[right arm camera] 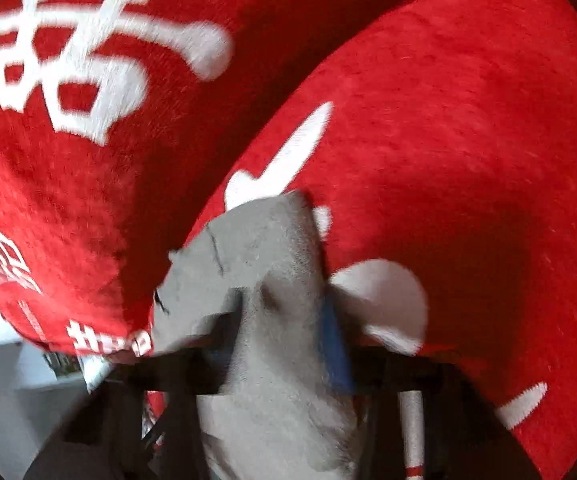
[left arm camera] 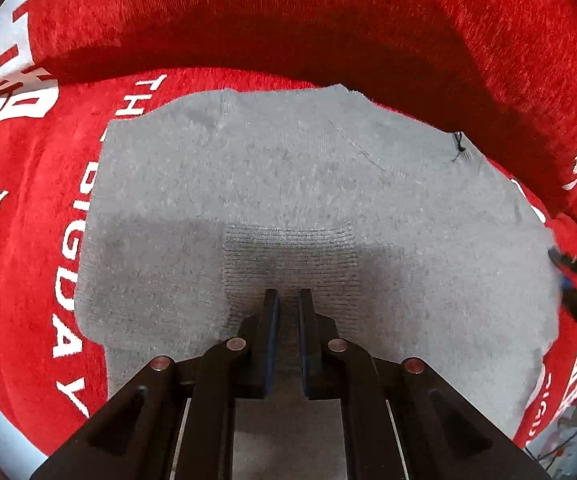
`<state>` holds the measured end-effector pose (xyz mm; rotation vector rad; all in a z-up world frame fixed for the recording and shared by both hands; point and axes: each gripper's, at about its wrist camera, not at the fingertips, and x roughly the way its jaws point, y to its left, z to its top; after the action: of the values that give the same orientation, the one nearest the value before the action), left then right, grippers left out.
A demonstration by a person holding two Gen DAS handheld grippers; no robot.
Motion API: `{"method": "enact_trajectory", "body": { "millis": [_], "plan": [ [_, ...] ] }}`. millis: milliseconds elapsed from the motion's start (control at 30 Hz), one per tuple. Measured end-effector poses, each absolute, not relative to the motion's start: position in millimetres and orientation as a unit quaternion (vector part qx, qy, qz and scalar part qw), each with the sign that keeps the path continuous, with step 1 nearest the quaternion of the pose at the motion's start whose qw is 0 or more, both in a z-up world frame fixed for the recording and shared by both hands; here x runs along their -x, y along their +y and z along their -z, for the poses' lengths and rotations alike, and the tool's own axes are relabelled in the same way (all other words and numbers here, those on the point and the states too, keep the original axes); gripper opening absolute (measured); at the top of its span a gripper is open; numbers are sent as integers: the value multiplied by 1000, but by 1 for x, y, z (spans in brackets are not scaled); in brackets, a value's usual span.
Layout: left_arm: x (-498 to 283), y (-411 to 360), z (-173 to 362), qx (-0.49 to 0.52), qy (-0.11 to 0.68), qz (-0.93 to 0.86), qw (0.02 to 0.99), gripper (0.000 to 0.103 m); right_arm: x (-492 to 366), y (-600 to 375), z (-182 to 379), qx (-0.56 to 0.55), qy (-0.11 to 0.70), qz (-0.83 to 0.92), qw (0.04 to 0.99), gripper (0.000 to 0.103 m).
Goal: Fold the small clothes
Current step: 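Pull the ribbed cuff flat with the left tool while the right tool opens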
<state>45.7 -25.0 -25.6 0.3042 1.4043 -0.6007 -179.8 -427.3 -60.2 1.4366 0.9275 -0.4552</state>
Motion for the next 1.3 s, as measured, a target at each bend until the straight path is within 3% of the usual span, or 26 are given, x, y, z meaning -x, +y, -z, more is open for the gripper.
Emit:
{"method": "enact_trajectory", "body": {
  "millis": [200,433,733,933,1033,1100,1233,1300],
  "plan": [
    [-41,-34,28,-148,631,270,712,9,145,-414,25,-419,511,241,711,8],
    [-35,-40,33,-153,628,271,713,9,138,-407,35,-378,546,276,695,9],
    [-29,-36,28,-167,631,259,711,9,164,-370,-2,-452,509,226,697,16],
    [-22,-37,29,-177,632,252,711,9,168,-338,20,-481,524,192,676,16],
    [-24,-31,27,-180,635,249,709,9,185,-334,36,-499,525,215,654,8],
    [-23,-30,26,-184,635,244,710,9,205,-342,33,-544,495,227,638,8],
    [-25,-26,22,-186,636,240,709,9,214,-340,27,-568,471,232,633,16],
    [-25,-26,21,-187,637,238,709,9,218,-337,21,-583,463,213,632,26]
  ]
}}
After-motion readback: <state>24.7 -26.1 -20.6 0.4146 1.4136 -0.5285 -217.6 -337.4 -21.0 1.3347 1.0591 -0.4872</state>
